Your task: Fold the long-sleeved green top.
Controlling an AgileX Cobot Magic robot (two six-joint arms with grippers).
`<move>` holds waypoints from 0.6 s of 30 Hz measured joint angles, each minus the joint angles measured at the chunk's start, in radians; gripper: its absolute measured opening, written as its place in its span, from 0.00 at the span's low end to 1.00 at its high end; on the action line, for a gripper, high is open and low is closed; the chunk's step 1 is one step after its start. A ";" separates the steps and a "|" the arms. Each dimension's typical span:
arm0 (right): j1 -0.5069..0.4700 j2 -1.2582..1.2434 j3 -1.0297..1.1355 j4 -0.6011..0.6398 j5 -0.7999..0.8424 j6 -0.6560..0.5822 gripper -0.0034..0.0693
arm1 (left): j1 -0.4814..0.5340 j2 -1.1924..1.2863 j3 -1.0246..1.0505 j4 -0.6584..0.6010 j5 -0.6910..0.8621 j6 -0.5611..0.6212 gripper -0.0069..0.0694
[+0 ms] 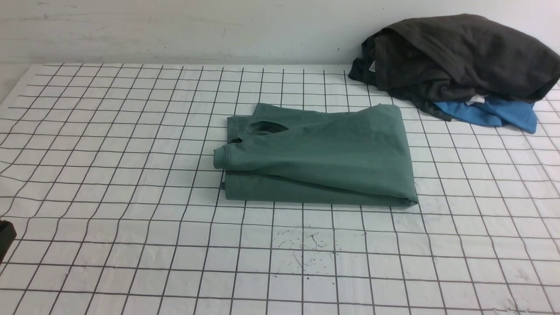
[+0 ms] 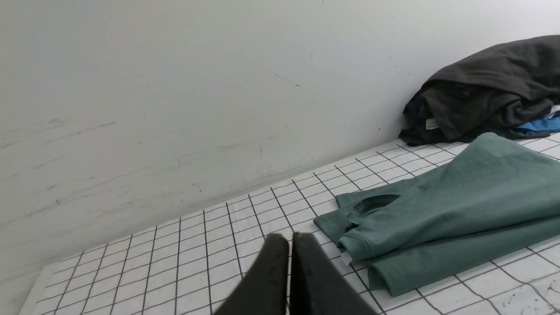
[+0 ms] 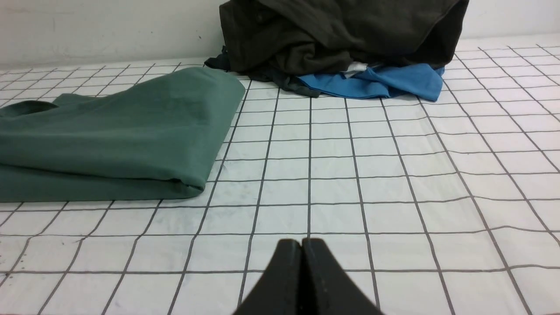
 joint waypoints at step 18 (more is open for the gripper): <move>0.000 0.000 0.000 -0.002 0.001 0.000 0.03 | 0.000 -0.005 0.015 0.001 -0.013 0.000 0.08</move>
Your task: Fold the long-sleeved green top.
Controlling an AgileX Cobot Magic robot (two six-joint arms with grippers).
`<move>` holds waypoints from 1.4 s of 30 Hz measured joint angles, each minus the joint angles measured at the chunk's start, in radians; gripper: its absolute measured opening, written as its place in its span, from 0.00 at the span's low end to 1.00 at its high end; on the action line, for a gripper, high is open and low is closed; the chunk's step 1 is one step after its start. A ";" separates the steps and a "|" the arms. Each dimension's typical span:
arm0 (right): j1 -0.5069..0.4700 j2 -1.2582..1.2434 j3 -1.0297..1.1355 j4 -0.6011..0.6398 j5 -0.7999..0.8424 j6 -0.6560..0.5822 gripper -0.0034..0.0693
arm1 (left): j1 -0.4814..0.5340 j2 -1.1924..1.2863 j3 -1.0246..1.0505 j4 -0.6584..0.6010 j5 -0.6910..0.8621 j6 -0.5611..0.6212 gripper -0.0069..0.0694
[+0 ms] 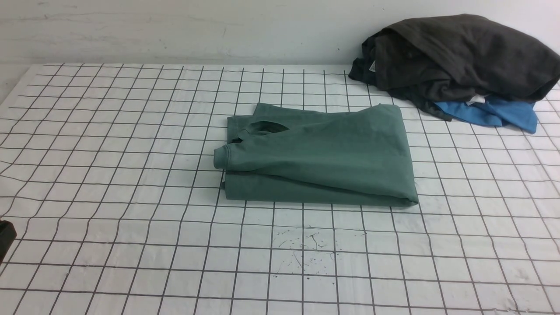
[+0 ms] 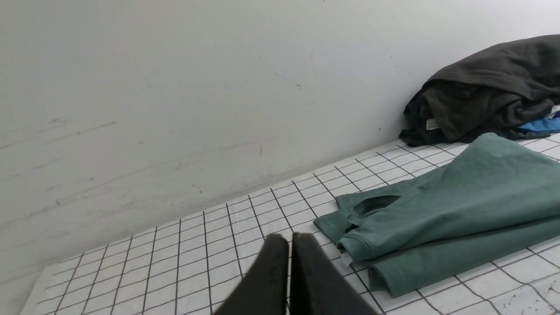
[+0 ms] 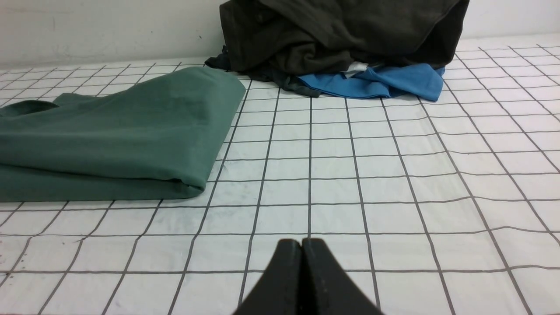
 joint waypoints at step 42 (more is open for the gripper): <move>0.000 0.000 0.000 -0.001 0.002 -0.001 0.03 | 0.221 -0.124 0.229 -0.193 0.223 0.045 0.08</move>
